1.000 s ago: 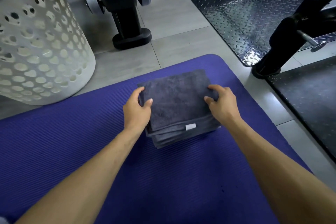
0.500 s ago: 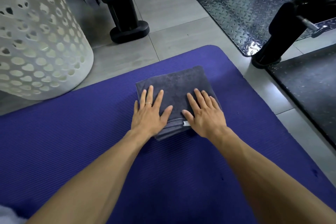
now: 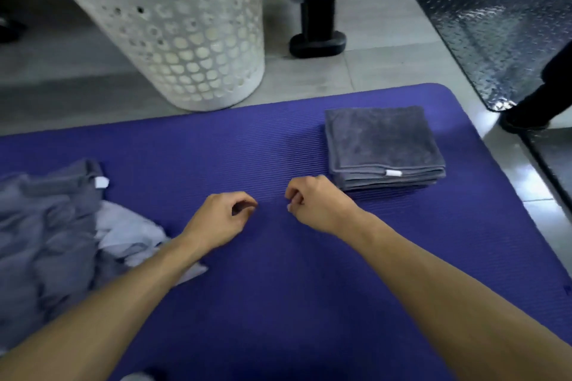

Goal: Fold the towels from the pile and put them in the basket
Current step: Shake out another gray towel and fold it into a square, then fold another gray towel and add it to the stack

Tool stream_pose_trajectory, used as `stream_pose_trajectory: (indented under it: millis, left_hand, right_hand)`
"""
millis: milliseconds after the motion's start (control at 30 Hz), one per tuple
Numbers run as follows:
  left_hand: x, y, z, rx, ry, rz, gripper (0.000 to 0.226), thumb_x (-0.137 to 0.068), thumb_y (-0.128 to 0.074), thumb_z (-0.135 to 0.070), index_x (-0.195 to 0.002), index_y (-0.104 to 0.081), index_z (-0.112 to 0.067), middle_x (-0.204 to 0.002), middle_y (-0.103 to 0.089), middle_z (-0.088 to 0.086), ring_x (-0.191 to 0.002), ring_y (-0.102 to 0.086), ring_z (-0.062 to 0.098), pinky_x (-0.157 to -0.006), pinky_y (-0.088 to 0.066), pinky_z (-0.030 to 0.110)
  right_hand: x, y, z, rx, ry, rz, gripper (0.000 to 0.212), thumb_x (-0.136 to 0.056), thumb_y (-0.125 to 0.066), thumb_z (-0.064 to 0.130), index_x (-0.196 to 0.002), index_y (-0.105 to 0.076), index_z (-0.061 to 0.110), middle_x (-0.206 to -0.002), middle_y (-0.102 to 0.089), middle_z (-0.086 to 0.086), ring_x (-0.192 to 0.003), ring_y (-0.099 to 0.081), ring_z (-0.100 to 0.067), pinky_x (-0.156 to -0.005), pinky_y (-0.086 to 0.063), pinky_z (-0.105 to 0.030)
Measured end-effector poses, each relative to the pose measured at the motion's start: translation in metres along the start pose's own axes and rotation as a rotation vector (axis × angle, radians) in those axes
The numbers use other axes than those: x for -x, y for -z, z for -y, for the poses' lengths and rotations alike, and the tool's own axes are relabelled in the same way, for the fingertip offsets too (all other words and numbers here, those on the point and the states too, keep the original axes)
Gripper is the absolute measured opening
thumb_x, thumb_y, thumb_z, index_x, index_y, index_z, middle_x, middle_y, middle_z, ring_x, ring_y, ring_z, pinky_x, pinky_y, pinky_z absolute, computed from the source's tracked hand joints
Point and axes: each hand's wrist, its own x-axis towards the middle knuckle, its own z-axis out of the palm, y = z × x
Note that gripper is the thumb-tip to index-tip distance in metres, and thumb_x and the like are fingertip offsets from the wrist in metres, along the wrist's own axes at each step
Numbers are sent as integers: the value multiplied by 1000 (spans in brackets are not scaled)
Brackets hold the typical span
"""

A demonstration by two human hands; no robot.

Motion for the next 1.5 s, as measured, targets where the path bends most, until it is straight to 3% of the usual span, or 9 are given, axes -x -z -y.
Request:
stream_pose_trajectory:
  millis: [100,267,433,733,867,1000,1167,1333,1500]
  left_hand:
    - [61,36,40,47,121,-67,14,-89,-66,-9,-95,-75,-18,-86,-71,-13,-80,-66,5,-81,-52,25]
    - [154,90,112,104,296,-150,19,-92,-61,-14,-96,-74,-26,-93,-74,-11,-81,-70,10,-77,-56,27]
    - [210,117,173,-31,367,-308,18,-85,-65,-10,-100,-72,-13,-101,-71,6,-96,-66,26,-83,-53,38]
    - [205,127,258,-169,640,-306,77,-93,-65,-32,-155,-22,-24,-161,-13,15,-144,-20,38,-105,-40,53]
    - [195,134,279,-30,647,-414,63,-92,-66,-30,-148,-40,-20,-152,-32,12,-137,-33,33,-96,-47,48]
    - [192,146,294,27,626,-444,29,-88,-70,-29,-109,-70,-10,-108,-61,8,-106,-59,28,-83,-51,40]
    - [204,178,255,204,464,-402,36,-88,-72,-21,-59,-50,-20,-53,-46,-10,-55,-46,4,-60,-34,24]
    - [206,206,152,315,273,-304,15,-90,-71,-19,-79,-69,-9,-67,-63,1,-60,-51,-1,-62,-40,16]
    - [216,223,24,428,22,-183,11,-93,-67,-17,-93,-75,-10,-87,-75,6,-86,-70,20,-75,-54,30]
  right_hand:
    - [15,-27,59,30,37,96,11,-92,-63,19,-102,-63,16,-92,-65,5,-91,-62,-18,-81,-57,-40]
    - [28,-76,144,9,97,142,6,-90,-61,20,-94,-63,25,-89,-67,10,-84,-64,-10,-80,-58,-37]
    - [23,-116,211,-98,104,126,9,-90,-62,17,-92,-65,25,-84,-65,10,-69,-61,-4,-61,-53,-22]
    - [8,-153,256,-161,54,93,8,-91,-66,17,-96,-71,21,-84,-67,11,-74,-63,0,-60,-47,-9]
    - [10,-156,259,-199,22,110,7,-91,-66,18,-95,-70,24,-86,-69,9,-77,-65,-2,-62,-49,-13]
    - [18,-153,258,-233,-1,117,7,-91,-67,18,-95,-69,24,-86,-70,10,-78,-66,-2,-64,-50,-14]
    - [34,-141,258,-272,-22,95,7,-91,-68,18,-93,-69,25,-85,-70,10,-74,-66,-1,-63,-48,-13]
    - [71,-107,255,-286,-26,6,7,-91,-68,22,-86,-69,27,-77,-70,11,-65,-62,4,-58,-45,-11]
    - [121,-47,246,-268,2,-65,12,-86,-74,30,-96,-69,27,-90,-70,13,-78,-64,4,-72,-51,-17]
